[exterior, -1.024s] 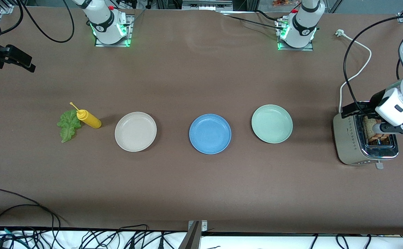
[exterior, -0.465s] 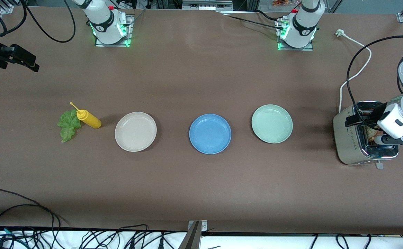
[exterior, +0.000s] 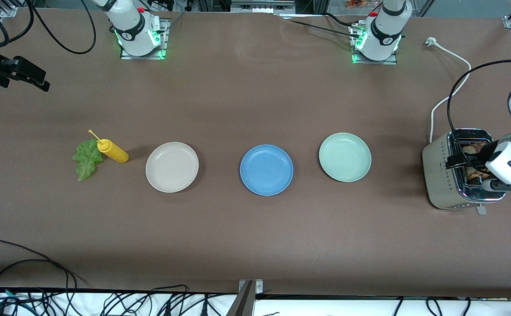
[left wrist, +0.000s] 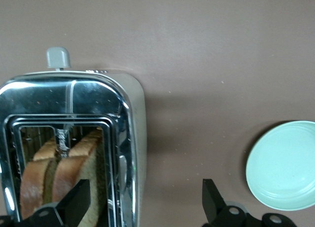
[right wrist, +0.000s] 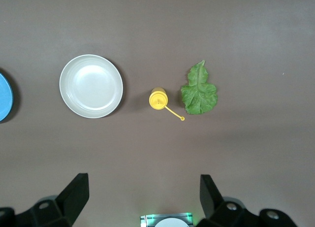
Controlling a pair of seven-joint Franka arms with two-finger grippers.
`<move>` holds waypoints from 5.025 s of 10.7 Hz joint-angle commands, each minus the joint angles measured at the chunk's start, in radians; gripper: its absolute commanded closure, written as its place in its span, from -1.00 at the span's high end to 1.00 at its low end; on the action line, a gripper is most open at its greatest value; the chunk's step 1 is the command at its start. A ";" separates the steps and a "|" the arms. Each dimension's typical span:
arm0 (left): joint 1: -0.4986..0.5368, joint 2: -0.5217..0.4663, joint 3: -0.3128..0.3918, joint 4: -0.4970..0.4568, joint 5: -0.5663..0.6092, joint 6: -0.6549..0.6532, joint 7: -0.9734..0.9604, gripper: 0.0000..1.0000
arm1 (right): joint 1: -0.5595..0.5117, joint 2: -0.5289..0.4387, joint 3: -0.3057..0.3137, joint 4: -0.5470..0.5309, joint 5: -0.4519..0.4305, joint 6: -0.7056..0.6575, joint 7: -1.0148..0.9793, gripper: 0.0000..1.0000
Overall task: Make sandwich in blue plate with both arms
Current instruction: 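Lower the left gripper over the toaster toward the bread slices, then grasp a bread slice with the left gripper and lift it out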
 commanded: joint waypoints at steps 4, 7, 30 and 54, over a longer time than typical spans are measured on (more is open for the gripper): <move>0.019 0.125 0.028 0.149 -0.008 -0.005 0.086 1.00 | 0.006 -0.008 -0.003 -0.006 0.001 0.005 -0.011 1.00; 0.038 0.141 0.032 0.159 -0.023 0.020 0.112 1.00 | 0.006 -0.008 -0.003 -0.006 0.001 0.002 -0.011 1.00; 0.075 0.147 0.074 0.145 -0.061 -0.141 0.203 0.17 | 0.006 -0.007 -0.005 -0.006 0.001 0.002 -0.011 1.00; 0.042 0.101 0.086 0.269 -0.039 -0.206 0.146 -1.00 | 0.006 -0.008 -0.005 -0.006 0.001 -0.003 -0.011 1.00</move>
